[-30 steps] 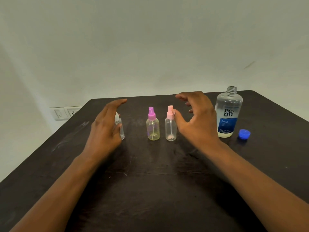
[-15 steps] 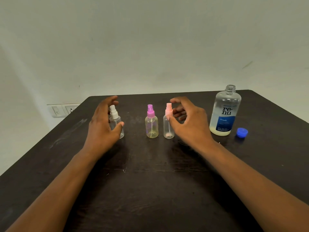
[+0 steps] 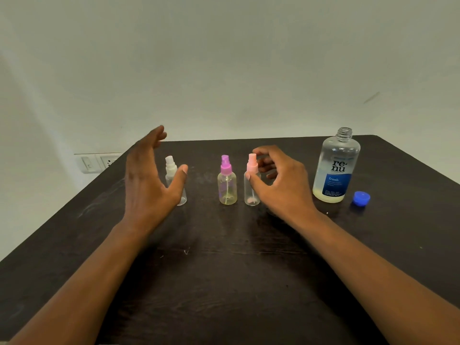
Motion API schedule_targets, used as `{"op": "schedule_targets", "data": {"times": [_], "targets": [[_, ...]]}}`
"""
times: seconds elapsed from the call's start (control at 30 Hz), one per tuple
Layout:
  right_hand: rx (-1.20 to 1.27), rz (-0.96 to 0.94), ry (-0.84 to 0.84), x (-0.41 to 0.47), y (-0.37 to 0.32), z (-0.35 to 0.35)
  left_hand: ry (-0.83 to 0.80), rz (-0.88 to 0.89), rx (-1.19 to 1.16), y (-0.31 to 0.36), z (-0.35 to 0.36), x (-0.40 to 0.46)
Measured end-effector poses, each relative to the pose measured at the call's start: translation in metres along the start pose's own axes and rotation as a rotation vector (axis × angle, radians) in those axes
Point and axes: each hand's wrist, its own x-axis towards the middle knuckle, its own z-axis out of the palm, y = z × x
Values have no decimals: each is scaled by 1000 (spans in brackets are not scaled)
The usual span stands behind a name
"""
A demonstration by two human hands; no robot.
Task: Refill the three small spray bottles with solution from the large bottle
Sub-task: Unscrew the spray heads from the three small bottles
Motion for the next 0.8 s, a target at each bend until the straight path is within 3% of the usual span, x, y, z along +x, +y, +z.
{"op": "schedule_targets", "data": {"times": [0.1,0.2,0.33,0.53,0.8], "targets": [[28,4,9,2,1,1,135,304,37,39,-7,3],[52,-9,33,2,2,2,20,412,-72,91,4,-5],[127,5,129,4,1,-3,-133,254,-180,118,37,-14],[198,54,209,8,2,-17,-238,28,-108,105,66,-31],[368,65,117,4,-7,-19,-302,-78,-130,104,68,-36]]}}
